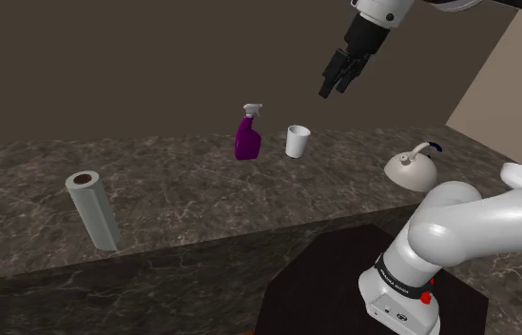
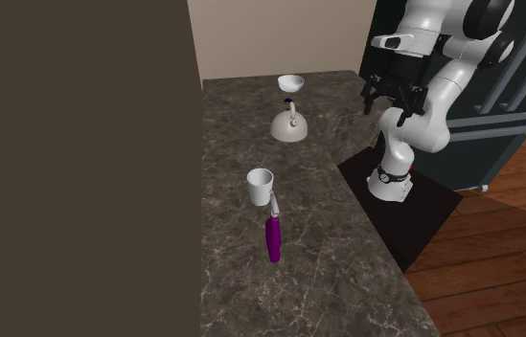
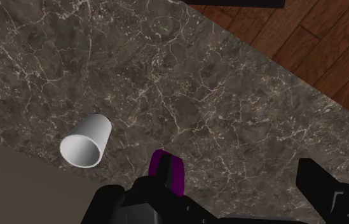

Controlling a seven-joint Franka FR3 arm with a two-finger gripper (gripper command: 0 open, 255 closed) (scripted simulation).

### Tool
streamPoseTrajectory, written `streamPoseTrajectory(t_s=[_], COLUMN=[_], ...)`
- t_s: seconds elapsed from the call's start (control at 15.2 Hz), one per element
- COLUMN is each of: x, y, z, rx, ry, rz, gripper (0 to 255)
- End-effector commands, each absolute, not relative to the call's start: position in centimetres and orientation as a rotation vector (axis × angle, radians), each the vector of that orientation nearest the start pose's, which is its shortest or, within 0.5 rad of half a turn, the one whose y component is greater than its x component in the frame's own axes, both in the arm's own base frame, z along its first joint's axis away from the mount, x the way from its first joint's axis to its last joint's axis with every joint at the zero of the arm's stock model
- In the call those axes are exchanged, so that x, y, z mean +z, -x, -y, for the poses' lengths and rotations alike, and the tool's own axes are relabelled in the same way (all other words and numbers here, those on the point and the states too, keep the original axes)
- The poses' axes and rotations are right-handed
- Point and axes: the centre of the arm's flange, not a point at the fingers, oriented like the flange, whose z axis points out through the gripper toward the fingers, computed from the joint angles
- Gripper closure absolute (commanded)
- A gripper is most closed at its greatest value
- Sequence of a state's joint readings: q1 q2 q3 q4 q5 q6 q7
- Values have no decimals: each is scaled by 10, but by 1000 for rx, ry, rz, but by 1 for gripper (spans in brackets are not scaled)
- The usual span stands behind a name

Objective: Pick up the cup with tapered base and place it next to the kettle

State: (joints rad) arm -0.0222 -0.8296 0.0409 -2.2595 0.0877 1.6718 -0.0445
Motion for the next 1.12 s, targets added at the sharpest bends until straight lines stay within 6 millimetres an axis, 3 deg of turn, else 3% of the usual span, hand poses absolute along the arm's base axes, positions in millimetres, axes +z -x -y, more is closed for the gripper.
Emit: streamPoseTrajectory(t_s=[0.0,1.06], x=[660,524], y=[-302,-432], z=[-20,77], rx=[-373,-226], ry=[3065,3154], rz=[85,114], gripper=[0,0])
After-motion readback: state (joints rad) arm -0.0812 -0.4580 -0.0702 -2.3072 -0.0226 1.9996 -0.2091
